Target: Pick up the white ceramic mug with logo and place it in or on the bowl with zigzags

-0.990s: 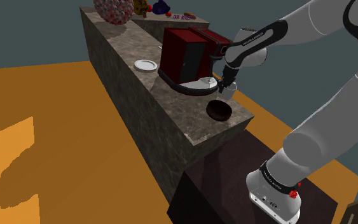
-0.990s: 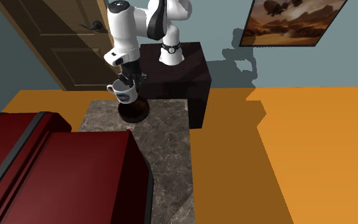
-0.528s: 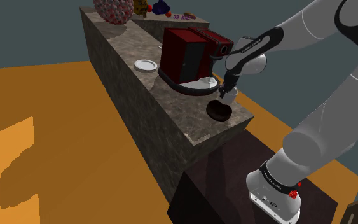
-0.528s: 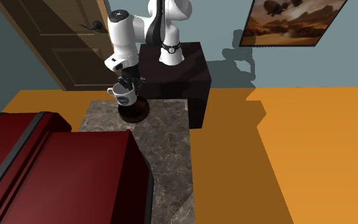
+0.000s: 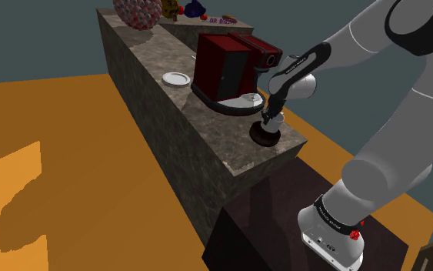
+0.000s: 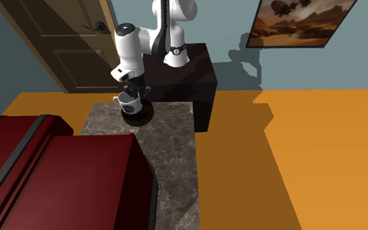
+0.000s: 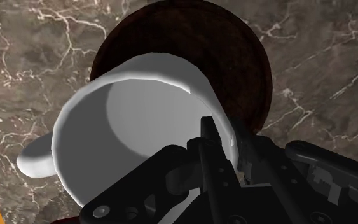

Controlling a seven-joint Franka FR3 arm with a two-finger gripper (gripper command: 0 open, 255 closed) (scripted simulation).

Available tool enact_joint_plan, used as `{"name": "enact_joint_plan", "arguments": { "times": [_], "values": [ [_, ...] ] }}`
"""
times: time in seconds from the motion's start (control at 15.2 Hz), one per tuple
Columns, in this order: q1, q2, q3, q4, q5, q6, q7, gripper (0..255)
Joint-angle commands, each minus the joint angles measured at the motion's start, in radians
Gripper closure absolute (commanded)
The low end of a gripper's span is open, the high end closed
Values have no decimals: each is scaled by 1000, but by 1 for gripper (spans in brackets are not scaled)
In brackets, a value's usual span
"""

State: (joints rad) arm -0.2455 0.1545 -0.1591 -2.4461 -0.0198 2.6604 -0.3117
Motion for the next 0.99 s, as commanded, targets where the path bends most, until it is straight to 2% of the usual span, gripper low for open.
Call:
{"name": "enact_joint_plan", "arguments": {
  "times": [0.0,0.53,0.59,0.92],
  "values": [
    [0,26,3,-2,6,29,-1,255],
    [0,27,3,-2,6,30,-1,255],
    [0,27,3,-2,6,30,-1,0],
    [0,27,3,-2,6,30,-1,0]
  ]
}}
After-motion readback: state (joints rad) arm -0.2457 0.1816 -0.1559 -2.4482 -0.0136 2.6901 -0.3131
